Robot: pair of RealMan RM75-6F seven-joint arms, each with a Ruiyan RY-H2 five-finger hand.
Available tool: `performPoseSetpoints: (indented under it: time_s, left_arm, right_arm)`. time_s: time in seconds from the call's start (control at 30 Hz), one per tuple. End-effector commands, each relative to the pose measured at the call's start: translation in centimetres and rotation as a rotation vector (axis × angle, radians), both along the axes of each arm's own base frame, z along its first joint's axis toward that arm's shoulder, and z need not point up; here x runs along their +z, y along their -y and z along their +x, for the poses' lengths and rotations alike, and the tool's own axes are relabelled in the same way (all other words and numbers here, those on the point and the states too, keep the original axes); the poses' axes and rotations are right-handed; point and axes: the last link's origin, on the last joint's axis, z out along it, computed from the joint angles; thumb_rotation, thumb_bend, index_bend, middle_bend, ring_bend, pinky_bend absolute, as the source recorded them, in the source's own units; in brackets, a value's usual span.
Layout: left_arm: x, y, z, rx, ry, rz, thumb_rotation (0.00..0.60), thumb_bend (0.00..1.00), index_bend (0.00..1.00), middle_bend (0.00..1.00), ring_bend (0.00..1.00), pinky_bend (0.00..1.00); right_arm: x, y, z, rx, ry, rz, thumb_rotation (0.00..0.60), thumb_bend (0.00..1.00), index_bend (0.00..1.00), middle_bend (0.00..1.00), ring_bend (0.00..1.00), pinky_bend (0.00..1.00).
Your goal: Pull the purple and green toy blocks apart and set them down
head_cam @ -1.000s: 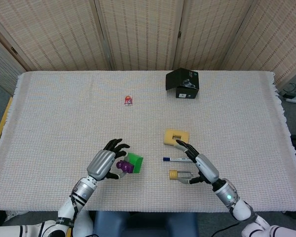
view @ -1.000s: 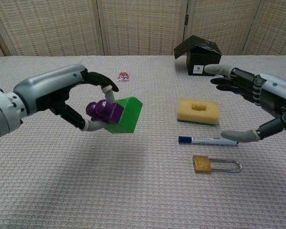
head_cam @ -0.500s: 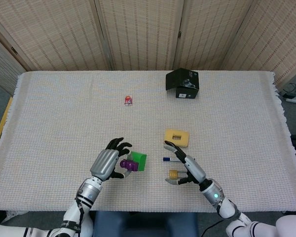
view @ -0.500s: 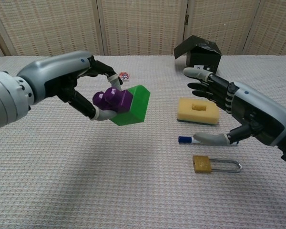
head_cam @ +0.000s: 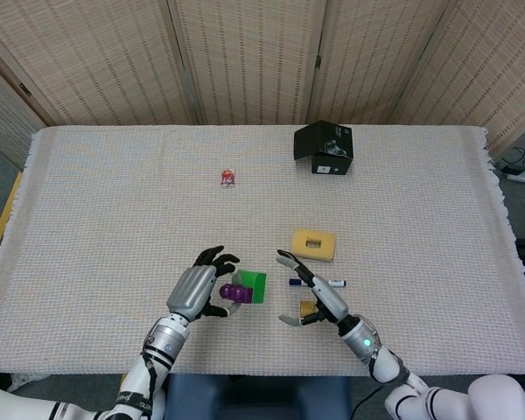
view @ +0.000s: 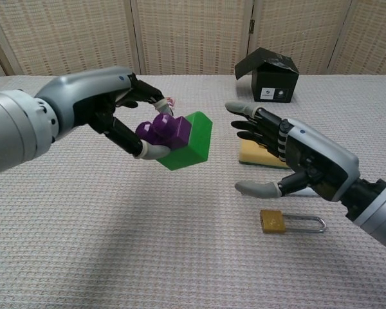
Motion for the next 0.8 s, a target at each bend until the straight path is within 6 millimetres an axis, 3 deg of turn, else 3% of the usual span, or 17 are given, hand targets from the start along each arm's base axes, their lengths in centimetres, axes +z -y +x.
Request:
performPoseSetpoints:
  time_s: [0.03,0.4,0.8]
  left_arm:
    - [-0.1,-0.3,0.3,0.012,0.014,-0.001,0.6,0.34,0.84,0.26,0.04,0.0]
    - [-0.4,-0.1,0.7,0.005,0.023,0.003,0.6,0.34,0.84,0.27,0.05,0.0]
    - [-0.8,0.5,0.9,0.0,0.034,0.008,0.6,0.34,0.84,0.28,0.05,0.0]
  right_arm:
    - [-0.8,0.0,0.6,-0.005,0.014,0.023,0.6,0.25,0.0,0.0,0.0,0.0]
    - [-1.5,0.7,2.0,-0.026,0.091,0.024,0.6,0.25,0.0,0.0,0.0,0.0]
    - [-2.3,0.1,3.7,-0.04,0.168,0.025,0.6,0.25,0.0,0.0,0.0,0.0]
